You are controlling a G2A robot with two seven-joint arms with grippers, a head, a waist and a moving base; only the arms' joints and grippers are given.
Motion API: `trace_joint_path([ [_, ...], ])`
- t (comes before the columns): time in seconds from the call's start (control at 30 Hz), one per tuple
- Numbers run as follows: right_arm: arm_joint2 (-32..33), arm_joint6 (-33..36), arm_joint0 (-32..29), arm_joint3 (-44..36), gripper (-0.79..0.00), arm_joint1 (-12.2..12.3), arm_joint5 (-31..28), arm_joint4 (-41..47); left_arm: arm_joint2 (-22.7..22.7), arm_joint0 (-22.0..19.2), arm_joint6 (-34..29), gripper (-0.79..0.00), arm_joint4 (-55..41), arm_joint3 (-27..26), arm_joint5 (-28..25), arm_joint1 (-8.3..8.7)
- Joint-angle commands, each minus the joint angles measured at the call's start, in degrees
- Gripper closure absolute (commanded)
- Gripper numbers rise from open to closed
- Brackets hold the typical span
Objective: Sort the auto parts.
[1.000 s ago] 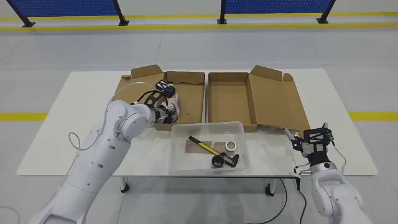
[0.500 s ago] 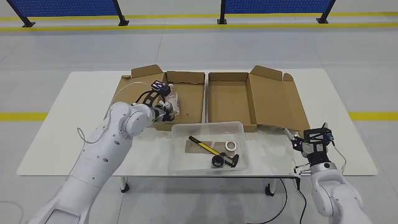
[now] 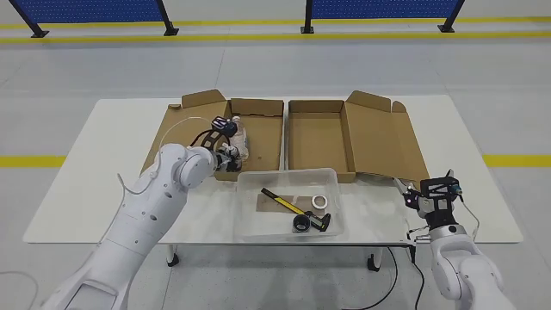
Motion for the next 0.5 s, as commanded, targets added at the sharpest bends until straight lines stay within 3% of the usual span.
trace_joint_path([
  [0.0, 0.0, 0.0, 0.0, 0.0, -0.785, 0.0, 0.0, 0.0, 0.2, -0.3, 0.0, 0.000, -0.1, 0.7, 0.0, -0.14],
  [0.13, 0.0, 0.0, 0.0, 0.0, -0.785, 0.0, 0.0, 0.0, 0.6, -0.7, 0.2, -0.068, -0.1, 1.9, 0.0, -0.41],
  [0.37, 0.0, 0.0, 0.0, 0.0, -0.785, 0.0, 0.0, 0.0, 1.1, -1.4, 0.3, -0.332, -0.1, 3.6, -0.2, -0.84],
  [0.47, 0.0, 0.0, 0.0, 0.0, -0.785, 0.0, 0.0, 0.0, 1.3, -1.6, 0.3, -0.354, -0.1, 4.2, -0.4, -0.99],
])
